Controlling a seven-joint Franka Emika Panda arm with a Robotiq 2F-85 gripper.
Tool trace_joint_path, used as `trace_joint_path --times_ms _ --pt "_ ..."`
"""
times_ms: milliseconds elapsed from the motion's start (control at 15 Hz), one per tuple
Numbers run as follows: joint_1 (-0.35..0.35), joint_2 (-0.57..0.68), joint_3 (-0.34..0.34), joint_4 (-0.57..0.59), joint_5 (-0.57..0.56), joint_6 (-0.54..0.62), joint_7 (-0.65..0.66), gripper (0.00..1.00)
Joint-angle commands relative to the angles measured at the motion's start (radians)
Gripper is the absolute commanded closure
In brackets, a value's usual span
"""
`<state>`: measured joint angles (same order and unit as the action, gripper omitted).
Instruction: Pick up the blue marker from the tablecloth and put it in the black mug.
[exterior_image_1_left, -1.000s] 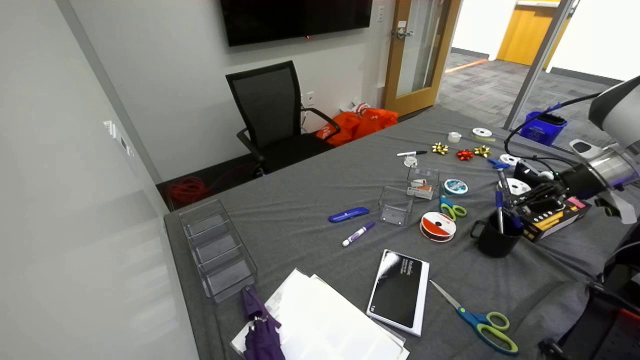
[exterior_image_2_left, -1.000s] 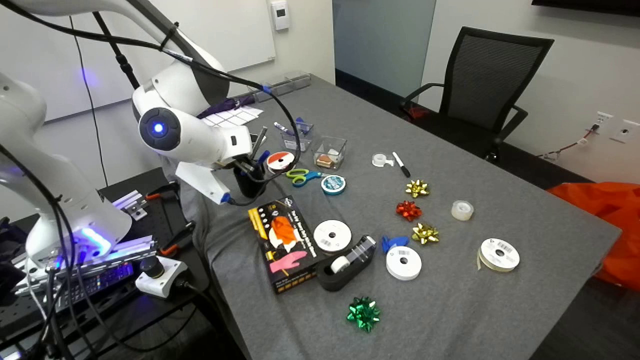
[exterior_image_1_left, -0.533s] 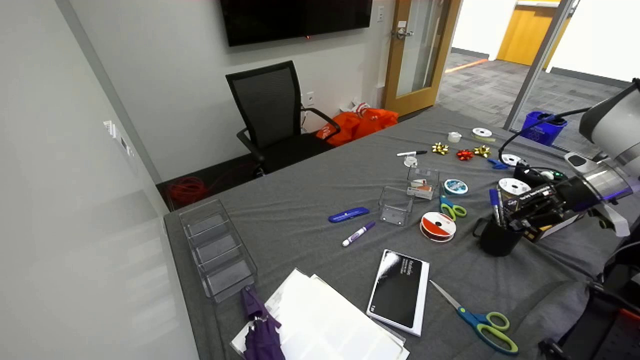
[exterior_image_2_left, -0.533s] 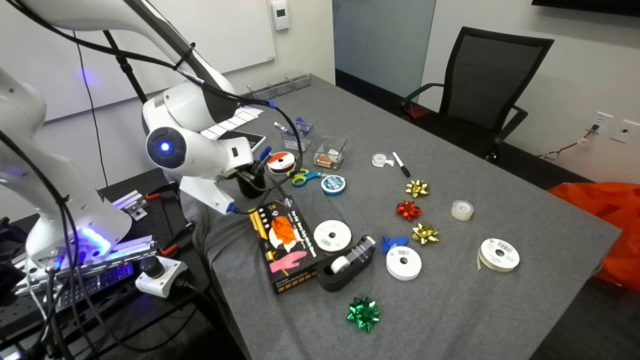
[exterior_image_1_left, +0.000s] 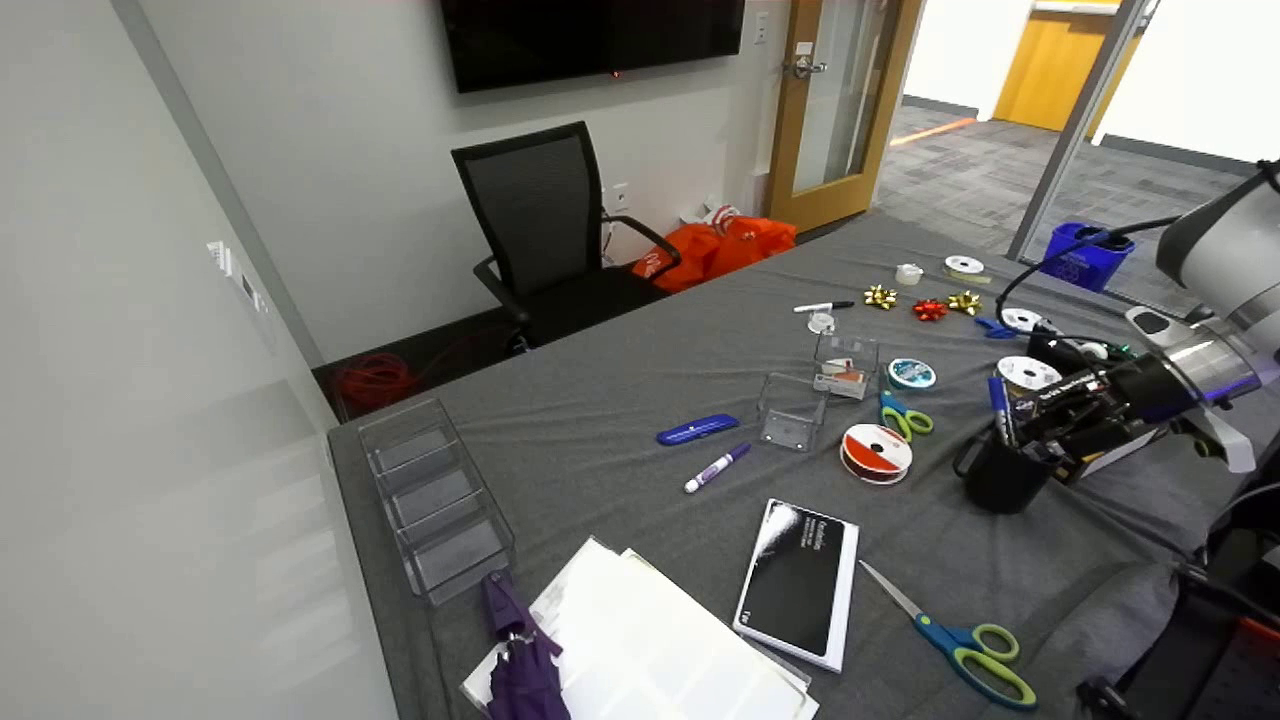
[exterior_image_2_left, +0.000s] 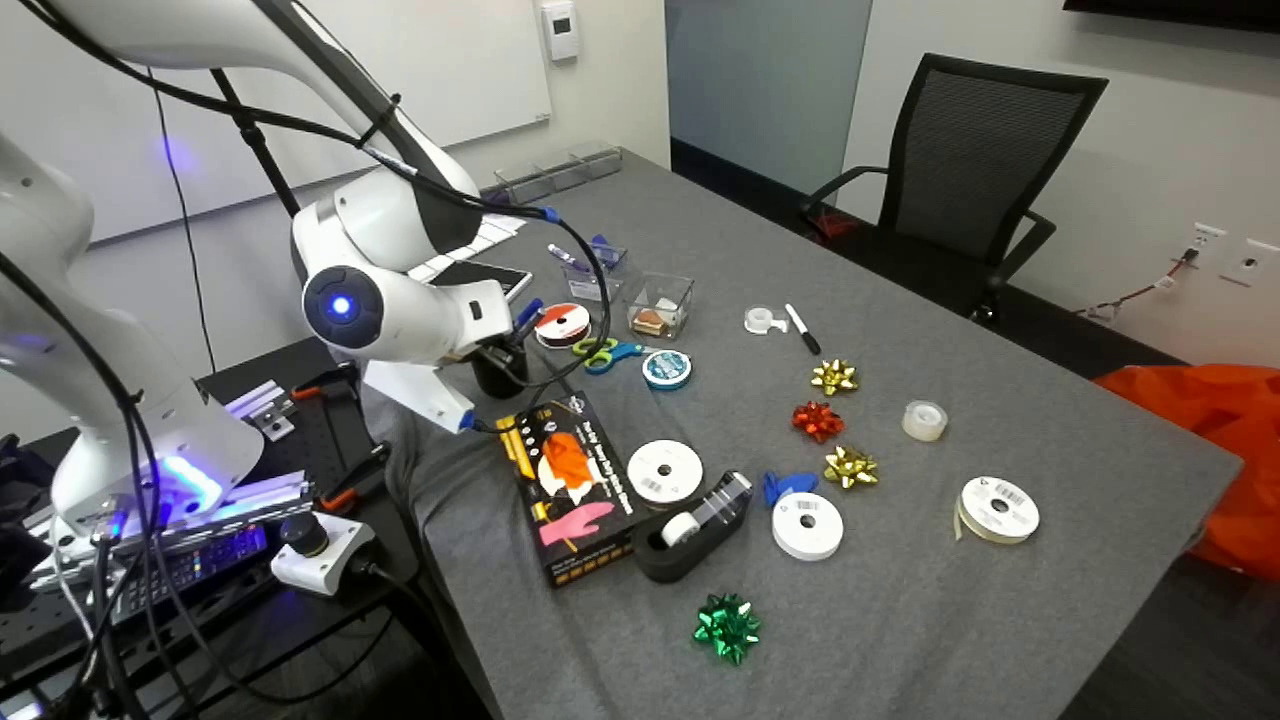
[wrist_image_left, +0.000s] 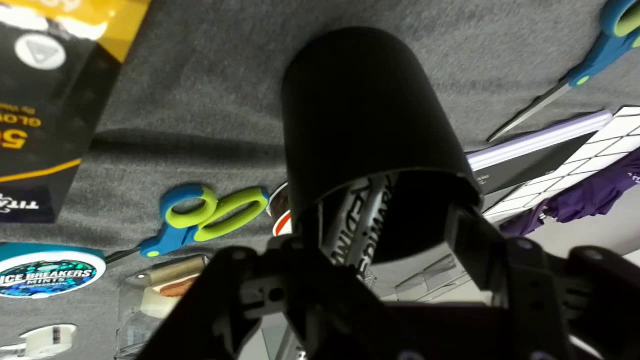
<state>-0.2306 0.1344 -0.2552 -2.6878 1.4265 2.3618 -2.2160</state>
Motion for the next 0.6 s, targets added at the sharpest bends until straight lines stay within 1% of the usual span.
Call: trace_joint_path --times_ms 0,67,333,467,533 --pt "-0.011 -0.024 -0.010 -0.015 -0.050 -0.033 0.041 0.55" --pt "-0.007 -0.034 -0.010 -0.021 -0.064 -0.026 0.065 0.57" --pt "-0.003 -0.075 -0.005 -0.038 -0.136 -0.037 0.190 0.86" --pt "-0.003 -0.109 -0.004 -0.047 -0.171 -0.048 0.258 0.91" --pt "-0.005 -0.129 -0.004 -0.051 -0.191 -0.058 0.294 0.92"
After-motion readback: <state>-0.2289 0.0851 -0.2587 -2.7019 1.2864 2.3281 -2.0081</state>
